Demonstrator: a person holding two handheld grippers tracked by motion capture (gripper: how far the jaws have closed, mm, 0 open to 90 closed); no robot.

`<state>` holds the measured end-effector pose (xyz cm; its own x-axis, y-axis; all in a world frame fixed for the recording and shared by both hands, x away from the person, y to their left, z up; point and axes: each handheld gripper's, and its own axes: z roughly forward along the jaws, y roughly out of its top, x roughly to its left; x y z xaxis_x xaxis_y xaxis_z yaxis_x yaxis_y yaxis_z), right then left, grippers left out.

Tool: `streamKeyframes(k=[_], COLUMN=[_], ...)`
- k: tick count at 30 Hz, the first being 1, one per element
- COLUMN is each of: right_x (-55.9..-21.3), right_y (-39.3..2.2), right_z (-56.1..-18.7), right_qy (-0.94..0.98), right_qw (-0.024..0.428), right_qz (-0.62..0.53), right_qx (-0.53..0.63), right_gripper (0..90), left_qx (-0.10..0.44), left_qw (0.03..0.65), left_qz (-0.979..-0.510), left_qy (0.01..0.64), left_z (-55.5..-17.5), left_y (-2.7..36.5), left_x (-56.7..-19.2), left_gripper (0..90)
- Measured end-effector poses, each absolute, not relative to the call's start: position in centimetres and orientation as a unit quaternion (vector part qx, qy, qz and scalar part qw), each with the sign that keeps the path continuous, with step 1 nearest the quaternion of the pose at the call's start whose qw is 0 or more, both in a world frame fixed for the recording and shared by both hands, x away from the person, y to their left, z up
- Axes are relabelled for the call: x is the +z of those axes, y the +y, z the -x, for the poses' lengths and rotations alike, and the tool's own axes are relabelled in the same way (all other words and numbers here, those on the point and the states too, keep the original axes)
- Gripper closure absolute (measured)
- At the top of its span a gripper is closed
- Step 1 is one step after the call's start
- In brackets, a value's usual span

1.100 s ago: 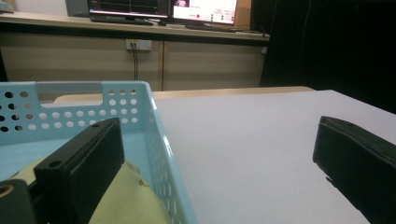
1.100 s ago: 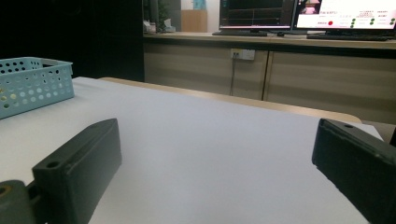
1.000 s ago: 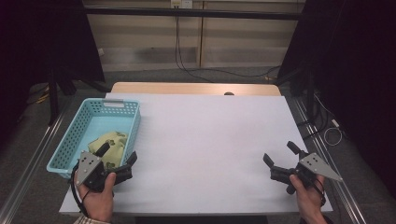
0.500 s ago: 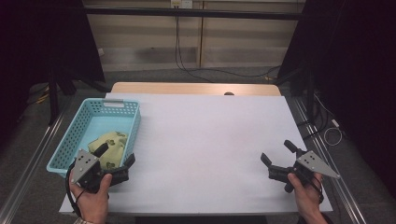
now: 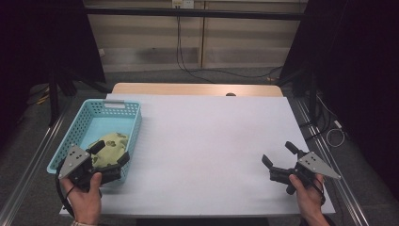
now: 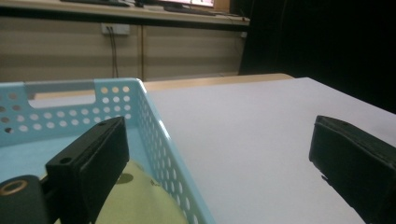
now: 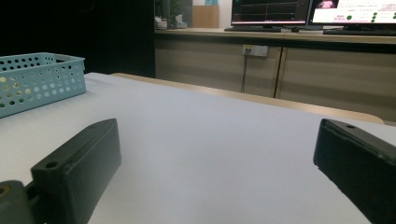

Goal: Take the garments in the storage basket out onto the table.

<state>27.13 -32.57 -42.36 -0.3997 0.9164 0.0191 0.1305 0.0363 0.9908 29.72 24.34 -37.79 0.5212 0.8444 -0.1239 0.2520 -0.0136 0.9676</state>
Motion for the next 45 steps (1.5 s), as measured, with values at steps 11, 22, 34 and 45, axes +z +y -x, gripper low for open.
streamKeyframes(k=[11, 22, 34, 45], right_x=[-42.5, -42.6, -42.5, -42.5], right_y=[-32.5, -32.4, -32.2, -32.1], right_z=[-27.4, -27.4, -27.2, -27.2], right_qy=[0.633, 0.634, 0.639, 0.643], right_qw=[0.350, 0.351, 0.354, 0.352], right_qz=[-0.410, -0.410, -0.404, -0.404], right_qx=[0.556, 0.554, 0.551, 0.548], right_gripper=[0.2, 0.2, 0.2, 0.5], left_qx=[0.253, 0.255, 0.213, 0.212], left_qw=[0.554, 0.529, 0.482, 0.485], left_qz=[-0.670, -0.692, -0.738, -0.729], left_qy=[0.424, 0.419, 0.423, 0.435], left_z=[-30.1, -31.5, -32.3, -33.6], left_y=[26.2, 27.9, 28.5, 28.7], left_x=[-36.5, -35.3, -33.8, -33.6], left_gripper=[4.8, 5.6, 6.1, 4.7])
